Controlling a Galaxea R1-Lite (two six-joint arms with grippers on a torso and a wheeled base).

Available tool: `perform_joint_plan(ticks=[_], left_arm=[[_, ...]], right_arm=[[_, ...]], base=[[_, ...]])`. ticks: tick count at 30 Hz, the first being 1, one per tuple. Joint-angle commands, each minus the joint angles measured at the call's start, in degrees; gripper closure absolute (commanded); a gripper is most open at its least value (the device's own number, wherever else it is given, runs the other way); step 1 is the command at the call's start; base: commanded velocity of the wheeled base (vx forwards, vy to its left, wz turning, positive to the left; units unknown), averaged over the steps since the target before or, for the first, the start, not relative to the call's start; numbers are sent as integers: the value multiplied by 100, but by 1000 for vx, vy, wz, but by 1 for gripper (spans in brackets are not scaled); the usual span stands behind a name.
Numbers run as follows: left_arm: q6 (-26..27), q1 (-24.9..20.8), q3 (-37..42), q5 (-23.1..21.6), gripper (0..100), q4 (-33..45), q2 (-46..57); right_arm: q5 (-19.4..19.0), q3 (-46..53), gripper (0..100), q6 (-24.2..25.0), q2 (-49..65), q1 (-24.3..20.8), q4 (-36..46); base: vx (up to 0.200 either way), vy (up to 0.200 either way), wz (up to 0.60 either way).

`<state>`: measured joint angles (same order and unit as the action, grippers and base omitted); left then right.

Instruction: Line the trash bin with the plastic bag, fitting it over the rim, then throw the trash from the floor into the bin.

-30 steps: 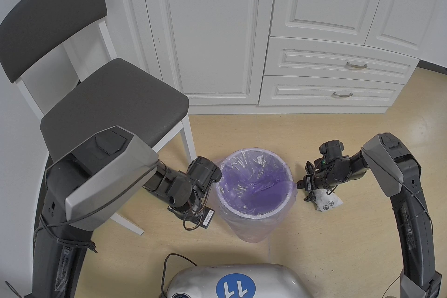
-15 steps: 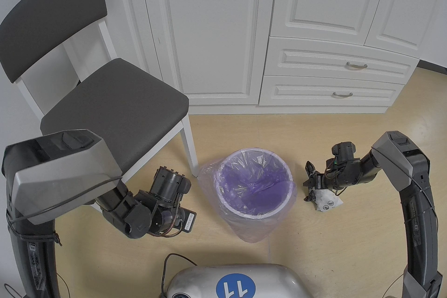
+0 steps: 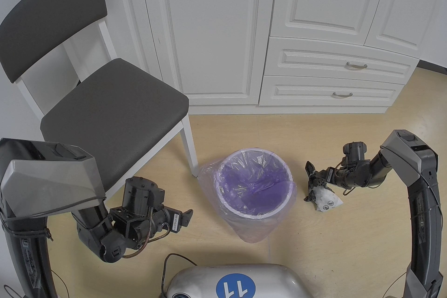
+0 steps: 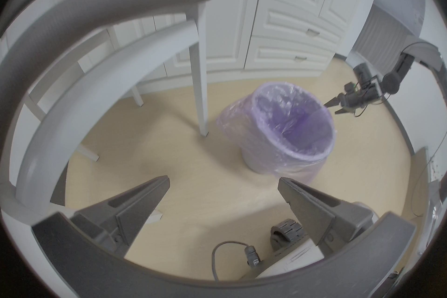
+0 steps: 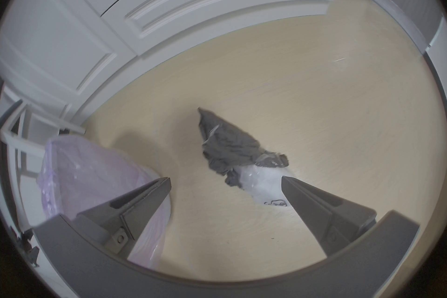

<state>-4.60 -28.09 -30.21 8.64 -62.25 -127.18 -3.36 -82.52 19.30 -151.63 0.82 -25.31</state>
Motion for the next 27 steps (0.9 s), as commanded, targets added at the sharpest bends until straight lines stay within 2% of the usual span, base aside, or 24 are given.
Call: perform_joint_plan(ticks=[1,3,4,6,8,9,11,12,15,18,20,27], left_arm=[[29,-4,1070,-161,0,-1396,53],[46,-118,1245,-161,0,-1967,36],[46,-171,1333,-161,0,-2213,36],[64,-241,1553,-126,0,-2538,36],[82,-267,1615,-91,0,-2573,133],[82,-267,1615,-91,0,-2573,133],[117,-259,1615,-65,0,-2565,510],[117,-259,1615,-65,0,-2565,510],[170,-267,1632,-56,0,-2565,1134],[310,-311,1694,-65,0,-2556,1618],[460,-391,1755,-65,0,-2556,1917],[987,-681,2010,-3,0,-2556,2725]], right_arm=[[556,605,0,408,81,-20,-1266],[468,1010,0,417,300,41,-2330],[266,1247,0,417,432,50,-2725],[-121,1695,0,329,722,50,-3068],[-252,2029,0,153,1100,59,-3244],[-252,2029,0,153,1100,59,-3244],[-244,2354,0,-260,1461,68,-3490],[-244,2354,0,-260,1461,68,-3490],[-200,3049,0,-1095,2076,173,-4237],[-191,3497,0,-1350,2471,173,-4685],[-200,4306,0,-1701,3385,208,-5072],[-191,5140,0,-2026,4959,261,-5037]], base=[[0,0,0],[0,0,0],[0,0,0],[0,0,0],[0,0,0],[0,0,0],[0,0,0],[0,0,0],[0,0,0],[0,0,0],[0,0,0],[0,0,0]])
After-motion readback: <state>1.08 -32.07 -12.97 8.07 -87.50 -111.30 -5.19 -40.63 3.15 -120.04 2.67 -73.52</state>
